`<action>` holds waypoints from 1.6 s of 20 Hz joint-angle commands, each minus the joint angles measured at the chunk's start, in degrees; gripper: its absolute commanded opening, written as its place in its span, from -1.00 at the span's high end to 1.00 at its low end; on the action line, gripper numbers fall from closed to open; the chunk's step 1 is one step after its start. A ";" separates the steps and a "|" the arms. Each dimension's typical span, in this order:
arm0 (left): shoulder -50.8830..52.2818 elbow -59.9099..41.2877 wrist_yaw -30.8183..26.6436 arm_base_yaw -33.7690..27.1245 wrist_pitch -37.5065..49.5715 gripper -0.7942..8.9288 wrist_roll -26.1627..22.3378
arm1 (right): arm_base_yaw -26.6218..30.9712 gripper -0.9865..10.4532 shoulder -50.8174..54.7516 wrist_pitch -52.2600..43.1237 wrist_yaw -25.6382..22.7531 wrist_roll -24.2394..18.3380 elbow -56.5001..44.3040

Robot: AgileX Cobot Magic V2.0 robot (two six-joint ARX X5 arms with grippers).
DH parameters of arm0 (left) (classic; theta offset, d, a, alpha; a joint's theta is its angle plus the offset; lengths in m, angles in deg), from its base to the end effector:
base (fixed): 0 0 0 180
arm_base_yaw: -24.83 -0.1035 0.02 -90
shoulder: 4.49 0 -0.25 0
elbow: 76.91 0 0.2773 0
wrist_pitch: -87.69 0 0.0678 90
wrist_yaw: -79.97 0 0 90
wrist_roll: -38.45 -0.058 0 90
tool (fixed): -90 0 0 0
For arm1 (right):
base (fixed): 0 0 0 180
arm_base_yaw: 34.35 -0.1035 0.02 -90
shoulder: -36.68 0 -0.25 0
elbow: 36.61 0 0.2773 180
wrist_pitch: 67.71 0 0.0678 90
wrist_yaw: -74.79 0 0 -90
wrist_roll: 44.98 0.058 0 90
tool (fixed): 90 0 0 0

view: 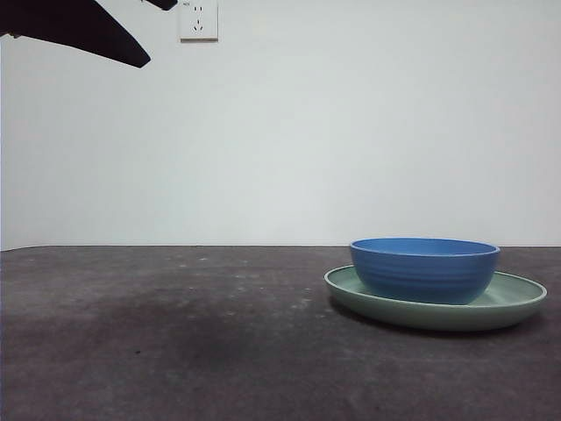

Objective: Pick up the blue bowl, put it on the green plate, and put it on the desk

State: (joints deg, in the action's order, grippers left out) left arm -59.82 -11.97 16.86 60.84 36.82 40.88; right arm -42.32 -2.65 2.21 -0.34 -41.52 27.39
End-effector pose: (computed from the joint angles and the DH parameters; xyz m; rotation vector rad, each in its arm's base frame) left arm 0.1796 -0.1629 0.2766 0.0238 0.7757 -1.0316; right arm 0.1621 0.0377 0.2897 0.1043 0.8047 0.3536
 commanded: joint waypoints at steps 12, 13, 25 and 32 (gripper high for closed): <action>-0.31 0.48 0.15 0.39 0.50 0.32 -0.74 | 7.32 0.11 -21.77 -17.57 0.09 5.51 1.07; -0.31 0.48 0.15 0.39 0.50 0.32 -0.74 | 8.57 0.14 -25.20 -19.56 2.16 5.51 1.07; -0.31 0.48 0.15 0.39 0.50 0.32 -0.92 | 9.92 0.31 -49.16 -32.79 7.69 4.87 1.07; -0.31 0.48 0.15 0.39 0.61 0.32 -0.87 | 8.63 0.46 -53.96 -37.88 8.09 5.11 1.07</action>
State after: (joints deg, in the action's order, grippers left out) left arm -59.82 -11.97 16.88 60.84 36.89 40.69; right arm -33.55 -55.35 -35.38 7.40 -36.16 27.65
